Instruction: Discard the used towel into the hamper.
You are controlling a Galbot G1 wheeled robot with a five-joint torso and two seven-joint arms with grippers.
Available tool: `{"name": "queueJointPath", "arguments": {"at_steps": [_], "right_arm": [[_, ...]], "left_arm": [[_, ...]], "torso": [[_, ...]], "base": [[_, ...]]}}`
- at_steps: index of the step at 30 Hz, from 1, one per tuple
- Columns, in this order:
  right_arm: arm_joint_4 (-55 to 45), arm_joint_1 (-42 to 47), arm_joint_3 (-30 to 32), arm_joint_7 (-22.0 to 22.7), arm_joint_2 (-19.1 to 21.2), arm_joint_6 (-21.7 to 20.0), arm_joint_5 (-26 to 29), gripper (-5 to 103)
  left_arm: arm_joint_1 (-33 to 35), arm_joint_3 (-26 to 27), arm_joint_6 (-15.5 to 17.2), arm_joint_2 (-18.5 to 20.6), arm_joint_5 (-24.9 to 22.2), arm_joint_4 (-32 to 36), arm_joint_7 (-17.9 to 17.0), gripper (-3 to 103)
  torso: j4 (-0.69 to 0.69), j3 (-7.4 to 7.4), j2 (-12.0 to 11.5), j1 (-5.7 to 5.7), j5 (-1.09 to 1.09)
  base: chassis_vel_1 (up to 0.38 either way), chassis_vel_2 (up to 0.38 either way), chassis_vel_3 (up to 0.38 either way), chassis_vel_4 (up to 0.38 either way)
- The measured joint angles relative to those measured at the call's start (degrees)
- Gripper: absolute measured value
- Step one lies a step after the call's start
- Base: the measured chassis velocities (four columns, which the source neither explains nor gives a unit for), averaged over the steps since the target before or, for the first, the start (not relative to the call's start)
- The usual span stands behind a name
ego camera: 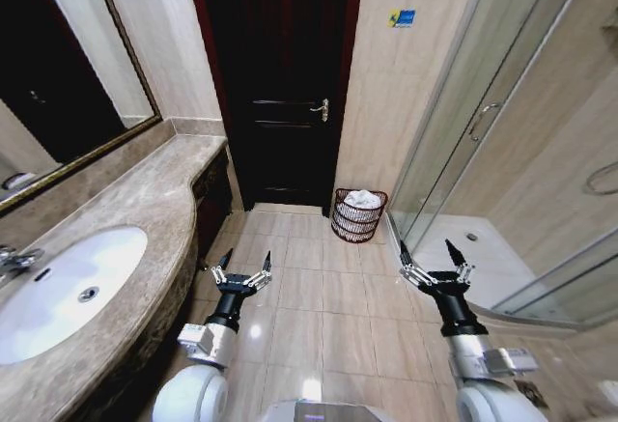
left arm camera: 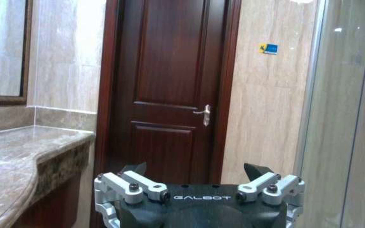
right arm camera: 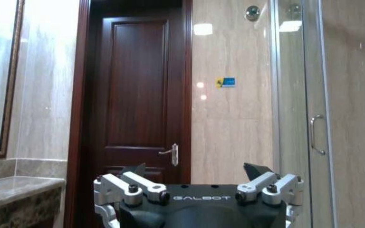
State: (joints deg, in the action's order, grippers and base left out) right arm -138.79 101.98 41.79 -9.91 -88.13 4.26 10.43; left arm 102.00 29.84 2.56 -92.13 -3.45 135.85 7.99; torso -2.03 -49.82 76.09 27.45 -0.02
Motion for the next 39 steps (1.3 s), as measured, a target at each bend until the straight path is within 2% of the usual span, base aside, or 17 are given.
{"name": "queueJointPath", "arguments": {"at_steps": [5,9,11,16,39], "right_arm": [[0.0,0.0,0.0,0.0,0.0,0.0,0.0,100],[0.0,0.0,0.0,0.0,0.0,0.0,0.0,100],[0.0,0.0,0.0,0.0,0.0,0.0,0.0,100],[0.0,0.0,0.0,0.0,0.0,0.0,0.0,100],[0.0,0.0,0.0,0.0,0.0,0.0,0.0,100]], "left_arm": [[0.0,0.0,0.0,0.0,0.0,0.0,0.0,100],[0.0,0.0,0.0,0.0,0.0,0.0,0.0,100],[0.0,0.0,0.0,0.0,0.0,0.0,0.0,100],[0.0,0.0,0.0,0.0,0.0,0.0,0.0,100],[0.0,0.0,0.0,0.0,0.0,0.0,0.0,100]], "torso": [[0.02,0.03,0.0,-0.06,0.01],[-0.02,-0.01,0.0,0.02,0.04],[0.03,-0.01,0.0,0.01,0.00],[-0.01,0.00,0.0,0.00,0.00],[0.00,0.00,0.0,-0.01,0.02]], "base": [[0.110,-0.112,-0.103,0.112],[0.043,-0.069,-0.041,0.113],[0.002,-0.027,-0.015,0.020],[0.014,-0.022,-0.014,0.014],[0.002,0.000,0.000,0.001]]}}
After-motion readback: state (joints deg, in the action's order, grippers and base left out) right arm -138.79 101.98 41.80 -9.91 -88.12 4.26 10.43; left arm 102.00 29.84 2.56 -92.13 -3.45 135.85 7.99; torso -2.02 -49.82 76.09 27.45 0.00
